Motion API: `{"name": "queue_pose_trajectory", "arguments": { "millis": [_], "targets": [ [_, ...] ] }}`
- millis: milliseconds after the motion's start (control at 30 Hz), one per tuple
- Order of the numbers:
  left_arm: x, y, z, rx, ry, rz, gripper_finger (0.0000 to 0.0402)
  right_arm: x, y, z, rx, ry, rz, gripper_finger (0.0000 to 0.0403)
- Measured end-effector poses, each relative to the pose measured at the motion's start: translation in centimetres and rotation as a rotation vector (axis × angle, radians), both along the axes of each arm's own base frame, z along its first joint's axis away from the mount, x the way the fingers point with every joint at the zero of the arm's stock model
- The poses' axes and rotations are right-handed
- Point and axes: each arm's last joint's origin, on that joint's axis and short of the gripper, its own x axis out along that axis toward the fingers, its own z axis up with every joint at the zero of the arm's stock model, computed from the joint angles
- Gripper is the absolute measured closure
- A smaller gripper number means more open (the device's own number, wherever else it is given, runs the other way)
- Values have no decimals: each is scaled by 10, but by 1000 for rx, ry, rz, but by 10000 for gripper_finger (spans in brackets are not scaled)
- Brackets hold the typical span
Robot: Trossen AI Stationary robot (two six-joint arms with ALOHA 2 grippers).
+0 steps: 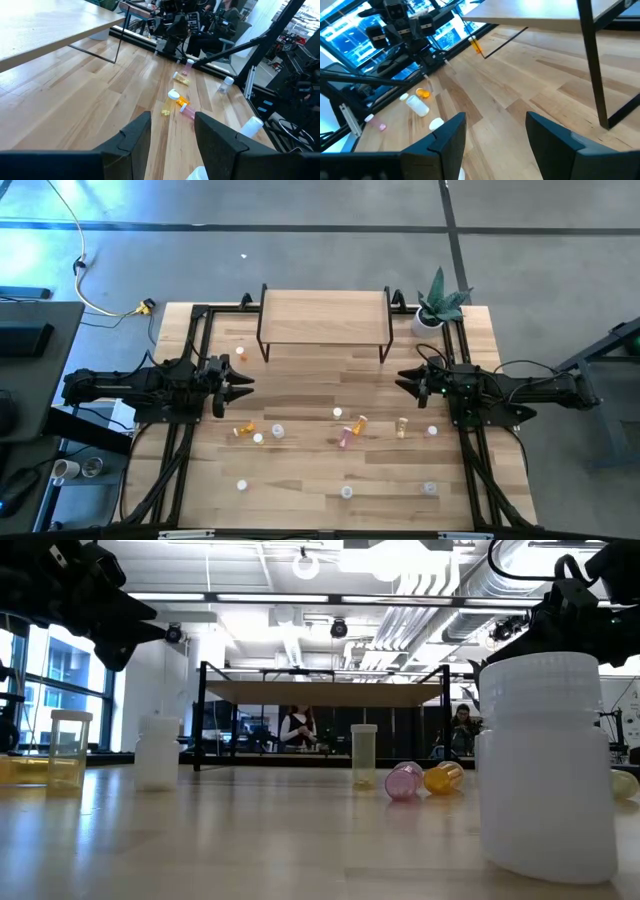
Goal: Pick and place medicine bottles onto shelf by color
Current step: Put the center yellow pill bottle on the shelf
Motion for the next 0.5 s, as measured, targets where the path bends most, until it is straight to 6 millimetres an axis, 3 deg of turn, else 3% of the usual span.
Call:
{"name": "queue_pose_trajectory", "arguments": {
  "millis": [500],
  "targets": [
    [0, 1, 0, 185, 34, 1, 259, 1, 0, 3, 256, -96, -52, 206]
  ]
}}
